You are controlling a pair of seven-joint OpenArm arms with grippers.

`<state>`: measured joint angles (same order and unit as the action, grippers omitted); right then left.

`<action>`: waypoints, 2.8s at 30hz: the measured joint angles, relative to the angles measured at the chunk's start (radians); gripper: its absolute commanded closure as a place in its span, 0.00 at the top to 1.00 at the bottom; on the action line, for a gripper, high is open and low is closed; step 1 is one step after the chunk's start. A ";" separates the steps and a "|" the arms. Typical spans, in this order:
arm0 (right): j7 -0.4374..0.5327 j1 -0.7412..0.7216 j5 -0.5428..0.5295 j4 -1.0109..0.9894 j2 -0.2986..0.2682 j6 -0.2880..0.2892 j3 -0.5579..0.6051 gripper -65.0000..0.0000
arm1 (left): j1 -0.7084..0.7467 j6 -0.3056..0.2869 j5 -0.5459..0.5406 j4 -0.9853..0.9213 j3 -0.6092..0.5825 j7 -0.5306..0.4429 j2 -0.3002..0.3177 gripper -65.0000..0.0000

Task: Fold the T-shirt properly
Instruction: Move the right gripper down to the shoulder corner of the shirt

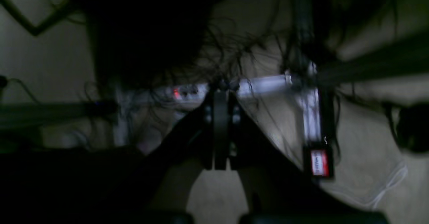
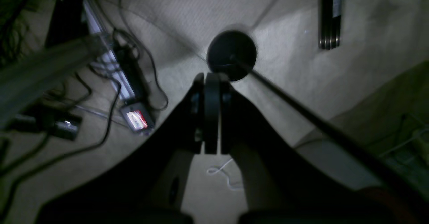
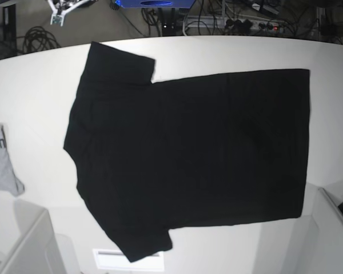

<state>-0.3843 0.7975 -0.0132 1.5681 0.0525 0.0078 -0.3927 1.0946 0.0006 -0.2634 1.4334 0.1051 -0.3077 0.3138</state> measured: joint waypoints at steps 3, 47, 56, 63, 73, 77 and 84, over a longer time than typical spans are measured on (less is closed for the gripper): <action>-0.050 0.000 -0.001 0.133 0.002 0.000 -0.024 0.00 | 0.055 0.010 -0.050 0.127 0.011 -0.019 0.045 0.00; -0.863 -0.415 -0.837 0.278 -0.052 0.326 -0.334 0.57 | 0.052 -0.001 -0.190 0.344 0.158 -0.100 0.005 0.54; -0.829 -0.456 -0.774 0.133 -0.080 0.326 -0.325 0.57 | 0.050 -0.105 -0.447 0.315 0.141 -0.104 0.084 0.78; -0.702 -0.433 -0.710 0.134 -0.082 0.344 -0.207 0.57 | -0.015 -0.108 -0.540 0.232 0.138 -0.099 0.082 0.79; -0.653 -0.402 -0.719 0.140 -0.080 0.344 -0.150 0.57 | -0.107 -0.111 -0.587 0.161 0.140 0.002 0.076 0.79; -0.638 -0.391 -0.720 0.145 -0.082 0.345 -0.095 0.57 | -0.156 -0.169 -0.684 0.158 0.146 0.093 0.077 0.77; -0.639 -0.392 -0.734 0.145 -0.079 0.345 -0.081 0.56 | -0.199 -0.338 -0.710 0.154 0.230 0.218 0.056 0.77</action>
<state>-1.0237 0.4053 -0.7475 1.7126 -0.0269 0.3531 -0.4740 0.8959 -0.3378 -0.9730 1.5875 0.3347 -0.0898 0.3702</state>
